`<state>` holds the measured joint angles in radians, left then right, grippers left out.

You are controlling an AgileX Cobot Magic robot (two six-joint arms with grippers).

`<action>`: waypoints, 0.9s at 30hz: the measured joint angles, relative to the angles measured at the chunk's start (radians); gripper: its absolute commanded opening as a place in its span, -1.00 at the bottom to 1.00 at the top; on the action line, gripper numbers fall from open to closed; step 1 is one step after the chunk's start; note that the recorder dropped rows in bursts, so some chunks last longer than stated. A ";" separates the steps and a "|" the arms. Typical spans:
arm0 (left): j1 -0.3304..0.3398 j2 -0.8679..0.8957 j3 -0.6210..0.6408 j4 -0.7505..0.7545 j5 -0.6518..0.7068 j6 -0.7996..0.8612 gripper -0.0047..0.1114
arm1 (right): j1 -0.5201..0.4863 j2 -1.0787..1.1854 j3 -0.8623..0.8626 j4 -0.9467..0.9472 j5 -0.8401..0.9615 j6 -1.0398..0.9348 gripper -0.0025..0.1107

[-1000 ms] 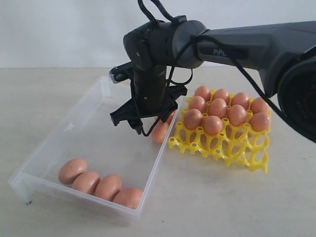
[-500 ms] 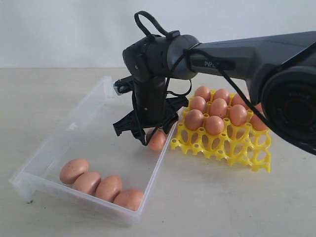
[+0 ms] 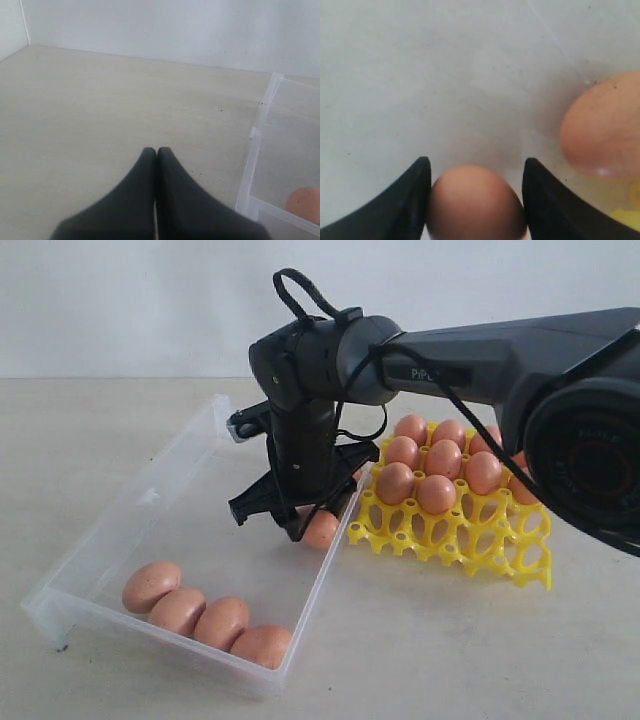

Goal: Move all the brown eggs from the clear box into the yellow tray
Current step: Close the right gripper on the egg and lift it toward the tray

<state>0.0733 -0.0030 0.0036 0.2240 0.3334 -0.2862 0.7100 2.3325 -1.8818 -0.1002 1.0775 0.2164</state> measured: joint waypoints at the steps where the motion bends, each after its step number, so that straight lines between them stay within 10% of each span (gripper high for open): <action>1: 0.000 0.000 0.000 0.000 0.000 0.000 -0.99 | 0.000 0.000 0.000 0.002 0.001 -0.023 -0.93; 20: 0.000 0.000 0.000 0.000 0.000 0.000 -0.99 | 0.000 -0.070 0.002 0.814 -0.301 -0.632 -0.96; 27: 0.000 0.000 0.000 0.000 0.000 0.000 -0.99 | 0.078 -0.294 0.238 0.841 -0.794 -0.689 -0.96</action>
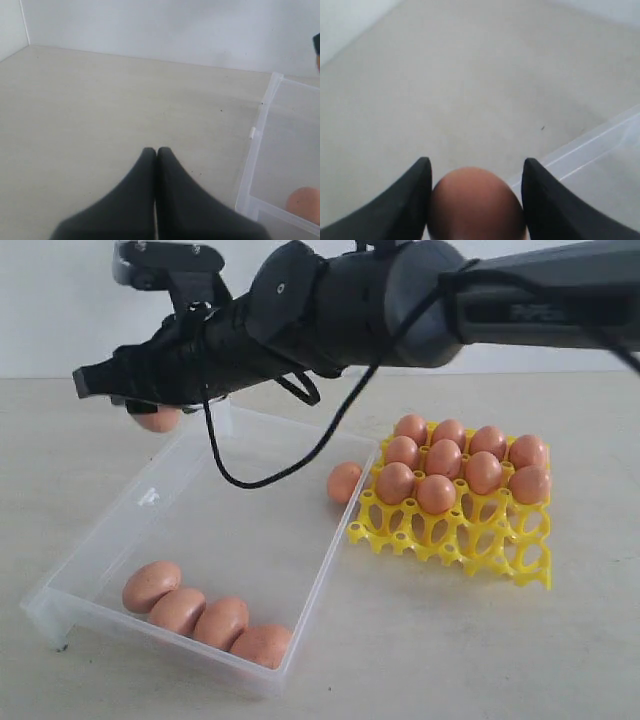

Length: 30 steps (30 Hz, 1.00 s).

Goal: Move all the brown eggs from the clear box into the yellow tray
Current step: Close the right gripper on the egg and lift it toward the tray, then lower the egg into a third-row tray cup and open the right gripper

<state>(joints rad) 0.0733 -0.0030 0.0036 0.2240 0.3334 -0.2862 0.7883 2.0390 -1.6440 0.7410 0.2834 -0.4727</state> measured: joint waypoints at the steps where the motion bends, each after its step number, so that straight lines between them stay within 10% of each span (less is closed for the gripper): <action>1: 0.000 0.000 0.000 0.000 0.000 0.000 -0.99 | 0.017 -0.038 0.071 0.000 -0.089 -0.005 -0.96; 10: 0.000 0.000 0.000 0.000 0.000 0.000 -0.99 | 0.038 -0.313 0.637 0.064 -0.901 0.162 -0.96; 13: 0.000 0.000 0.000 0.000 0.000 0.000 -0.99 | -0.206 -0.359 0.764 0.098 -0.981 0.560 -0.96; 17: 0.000 0.000 0.000 0.000 0.000 0.000 -0.99 | -0.655 -0.323 0.759 -0.959 -1.019 1.494 -0.96; 20: 0.000 0.000 0.000 0.000 0.000 0.000 -0.99 | -0.987 -0.222 0.656 -1.834 -1.396 1.992 -0.96; 24: 0.000 0.000 0.000 0.000 0.000 0.000 -0.99 | -1.099 -0.208 0.680 -2.198 -1.465 2.010 -0.96; 30: 0.000 0.000 0.000 0.000 0.000 0.000 -0.99 | -1.014 -0.228 0.812 -2.290 -1.411 1.878 -0.96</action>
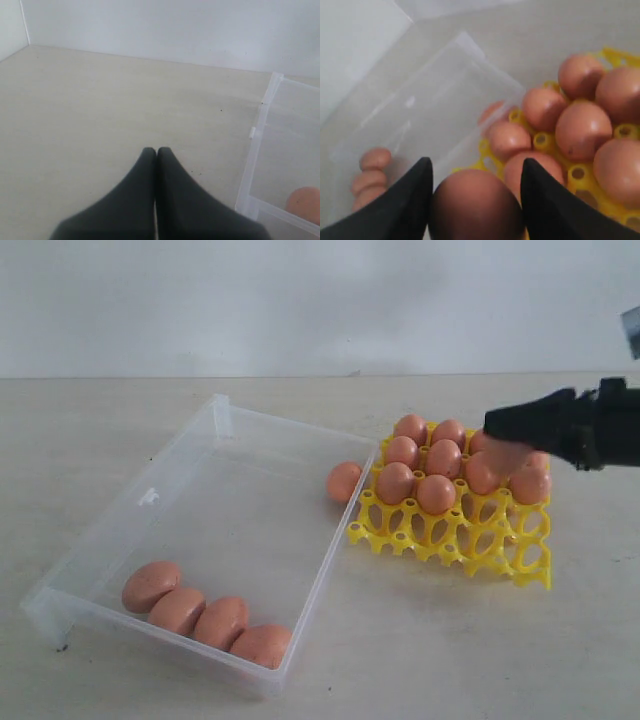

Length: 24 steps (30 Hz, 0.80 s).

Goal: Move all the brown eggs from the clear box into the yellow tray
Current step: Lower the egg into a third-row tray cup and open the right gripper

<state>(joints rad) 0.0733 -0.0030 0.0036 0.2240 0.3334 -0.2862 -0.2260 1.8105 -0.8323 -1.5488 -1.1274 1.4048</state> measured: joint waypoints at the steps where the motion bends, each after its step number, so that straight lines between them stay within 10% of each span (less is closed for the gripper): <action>1: 0.000 0.000 0.000 0.000 0.000 0.000 -0.99 | 0.023 0.000 0.014 -0.023 0.041 -0.012 -0.96; 24: 0.000 0.000 0.000 0.000 0.000 0.000 -0.99 | 0.136 0.000 0.029 0.127 0.372 -0.200 -0.96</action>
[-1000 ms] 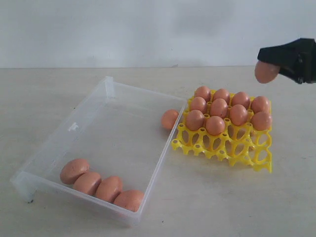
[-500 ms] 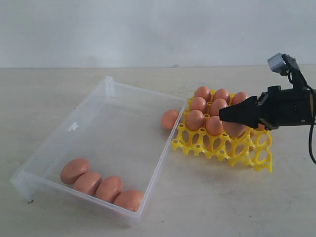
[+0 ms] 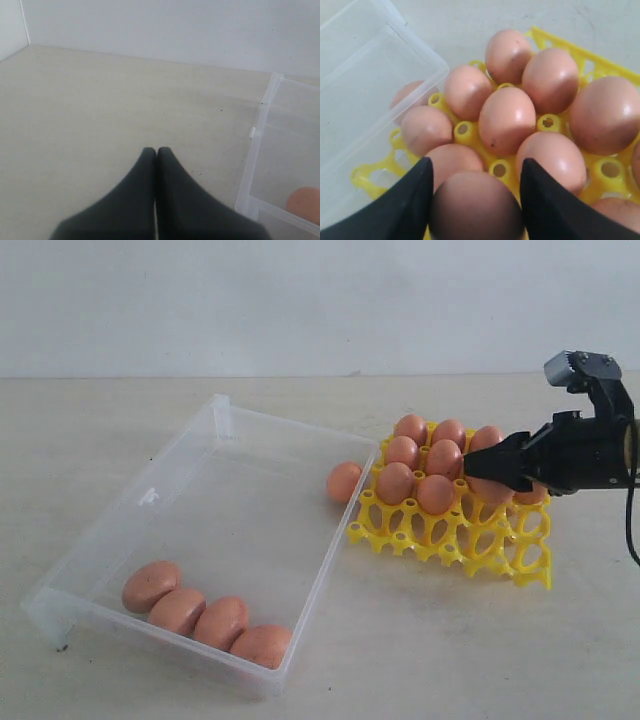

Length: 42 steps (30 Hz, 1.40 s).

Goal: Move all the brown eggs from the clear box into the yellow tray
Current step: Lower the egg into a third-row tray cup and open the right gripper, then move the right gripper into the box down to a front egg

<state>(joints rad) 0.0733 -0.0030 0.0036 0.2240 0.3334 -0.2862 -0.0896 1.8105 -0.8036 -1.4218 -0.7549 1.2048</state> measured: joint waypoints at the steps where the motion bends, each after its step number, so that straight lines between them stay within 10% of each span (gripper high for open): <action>1: 0.000 0.000 0.000 0.000 0.000 0.000 -0.99 | 0.000 0.004 0.000 0.019 0.000 -0.021 -0.96; 13: 0.000 0.000 0.000 0.000 0.000 0.000 -0.99 | 0.019 0.073 0.000 0.118 -0.070 -0.193 -0.91; 21: 0.000 0.000 0.000 0.000 0.000 0.000 -0.99 | 0.019 0.073 0.000 0.112 -0.070 -0.206 0.05; 42: 0.000 0.000 0.000 0.000 0.000 0.000 -0.99 | 0.031 -0.022 -0.004 0.250 -0.386 -0.101 -0.12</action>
<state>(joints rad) 0.0733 -0.0030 0.0036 0.2240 0.3334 -0.2862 -0.0590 1.7887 -0.8081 -1.1722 -1.1409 1.1034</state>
